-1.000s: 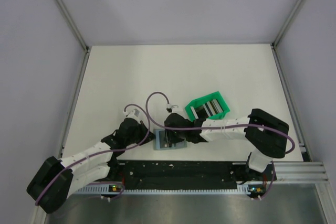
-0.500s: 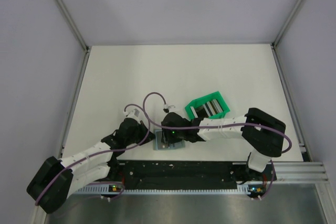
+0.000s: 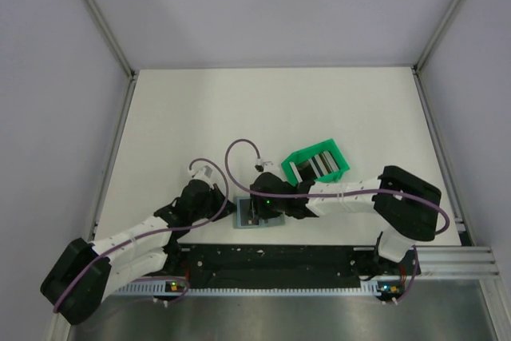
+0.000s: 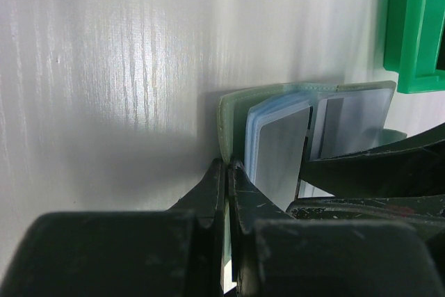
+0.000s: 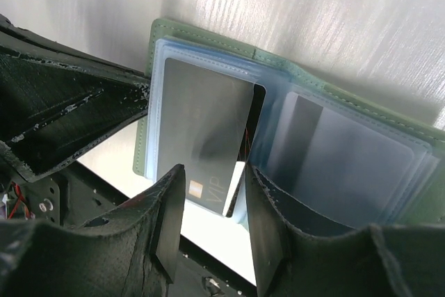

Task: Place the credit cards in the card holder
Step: Insert the credit card into the card holder.

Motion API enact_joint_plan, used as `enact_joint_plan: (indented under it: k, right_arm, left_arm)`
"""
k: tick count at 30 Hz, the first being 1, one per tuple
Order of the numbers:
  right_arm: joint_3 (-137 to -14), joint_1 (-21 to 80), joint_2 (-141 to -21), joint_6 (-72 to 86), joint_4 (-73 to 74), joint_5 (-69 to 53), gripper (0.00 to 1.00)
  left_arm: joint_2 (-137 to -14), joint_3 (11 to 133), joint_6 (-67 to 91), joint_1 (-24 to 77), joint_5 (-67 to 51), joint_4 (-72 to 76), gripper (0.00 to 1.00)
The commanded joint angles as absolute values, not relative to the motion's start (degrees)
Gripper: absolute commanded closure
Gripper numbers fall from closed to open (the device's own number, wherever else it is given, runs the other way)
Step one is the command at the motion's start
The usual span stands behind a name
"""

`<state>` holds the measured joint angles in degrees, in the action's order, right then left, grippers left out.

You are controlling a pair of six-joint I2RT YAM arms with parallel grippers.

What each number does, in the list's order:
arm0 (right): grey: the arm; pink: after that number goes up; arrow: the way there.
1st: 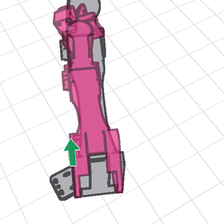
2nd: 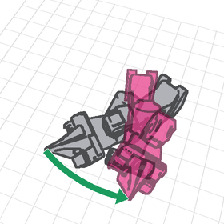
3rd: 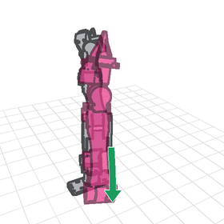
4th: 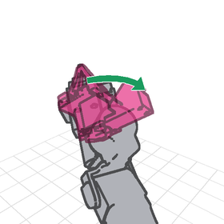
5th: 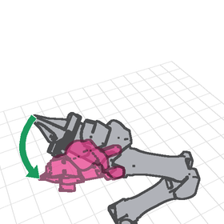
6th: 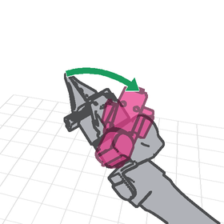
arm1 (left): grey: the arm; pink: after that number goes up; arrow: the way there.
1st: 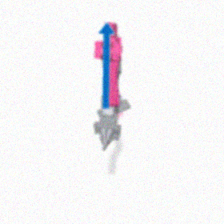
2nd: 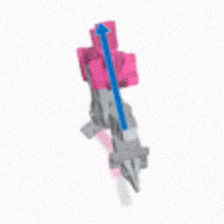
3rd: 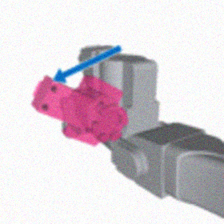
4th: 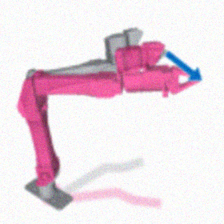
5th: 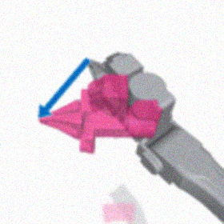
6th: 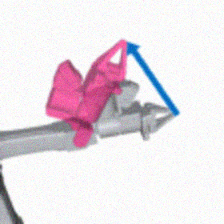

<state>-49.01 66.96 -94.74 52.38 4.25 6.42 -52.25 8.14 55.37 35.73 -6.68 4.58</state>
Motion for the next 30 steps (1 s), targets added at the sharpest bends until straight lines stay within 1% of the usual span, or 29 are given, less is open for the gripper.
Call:
enact_joint_plan:
  k: [1, 6, 10, 19, 21, 26, 30]
  right_arm:
    - [-48.78, 66.71, -93.34, 53.96, 2.47, 5.98, 0.60]
    - [-49.04, 66.71, -95.18, 54.58, -1.39, 2.03, 0.62]
    - [-48.87, 66.80, -95.27, 53.97, -4.03, 0.36, 0.65]
    - [-49.39, 66.71, -95.01, 53.35, -4.66, 0.18, 0.67]
    - [-49.31, 66.71, -94.66, 53.44, -3.52, 2.10, 0.67]
    - [-49.04, 66.27, -90.54, 49.14, 1.91, 6.84, 0.59]
    - [-46.94, 65.04, -84.22, 45.89, 3.78, 10.71, 0.53]
  left_arm:
    - [-51.68, 8.17, 54.49, 35.86, -6.50, 4.31, 1.00]
    - [-51.42, 8.26, 54.58, 35.77, -6.50, 4.22, 1.00]
    - [-51.33, 8.35, 54.41, 35.77, -6.50, 4.04, 1.00]
    - [-51.42, 8.61, 54.23, 35.77, -6.42, 3.96, 1.00]
    - [-51.33, 8.70, 54.40, 35.86, -6.42, 3.69, 1.00]
    - [-50.80, 8.79, 54.05, 35.77, -5.80, 2.90, 1.00]
    - [-50.54, 9.05, 53.88, 35.77, -5.71, 2.46, 1.00]
